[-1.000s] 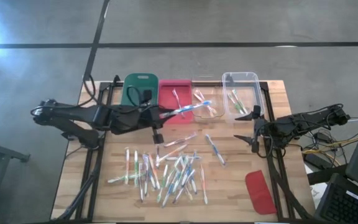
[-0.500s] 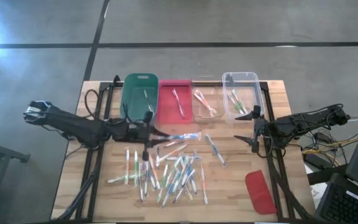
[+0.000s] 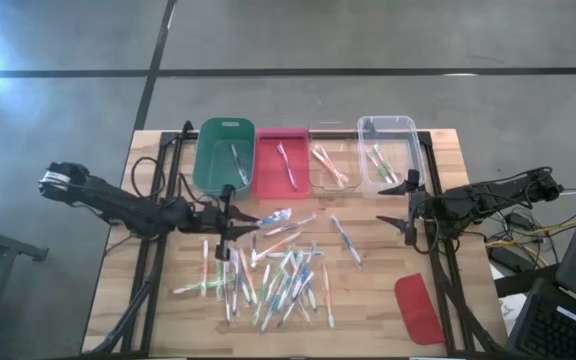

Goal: Pick & Place Toothbrushes
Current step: Put the blue toothbrush into the red bin

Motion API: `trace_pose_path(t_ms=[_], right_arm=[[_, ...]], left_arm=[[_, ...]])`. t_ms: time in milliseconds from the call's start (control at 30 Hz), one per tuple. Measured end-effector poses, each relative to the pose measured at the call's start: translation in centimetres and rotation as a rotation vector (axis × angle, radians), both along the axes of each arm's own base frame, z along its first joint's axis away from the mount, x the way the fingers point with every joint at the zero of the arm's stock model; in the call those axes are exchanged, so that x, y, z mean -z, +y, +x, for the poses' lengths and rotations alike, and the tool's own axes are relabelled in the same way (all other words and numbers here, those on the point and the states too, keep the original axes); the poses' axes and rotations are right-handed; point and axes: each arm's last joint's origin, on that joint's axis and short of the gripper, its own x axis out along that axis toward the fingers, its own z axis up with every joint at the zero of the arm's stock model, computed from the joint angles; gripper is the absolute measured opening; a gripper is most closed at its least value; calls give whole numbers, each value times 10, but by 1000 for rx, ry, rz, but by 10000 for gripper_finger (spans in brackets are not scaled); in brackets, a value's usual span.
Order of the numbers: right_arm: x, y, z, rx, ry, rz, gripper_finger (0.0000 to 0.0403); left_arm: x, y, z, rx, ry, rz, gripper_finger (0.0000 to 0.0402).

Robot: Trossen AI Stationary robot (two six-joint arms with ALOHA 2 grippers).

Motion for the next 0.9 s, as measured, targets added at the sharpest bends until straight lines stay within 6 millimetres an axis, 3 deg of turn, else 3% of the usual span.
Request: trace_pose_path(t_ms=[400,600,900], right_arm=[[-1,0,1,9,-17,17,268],[-3,3,11,115,-126,431,250],[-10,14,54,123,-481,311,228]], left_arm=[[0,0,0,-16,-10,52,62],[-20,0,4,-35,-94,88,62],[-25,-1,5,-51,-112,136,62]])
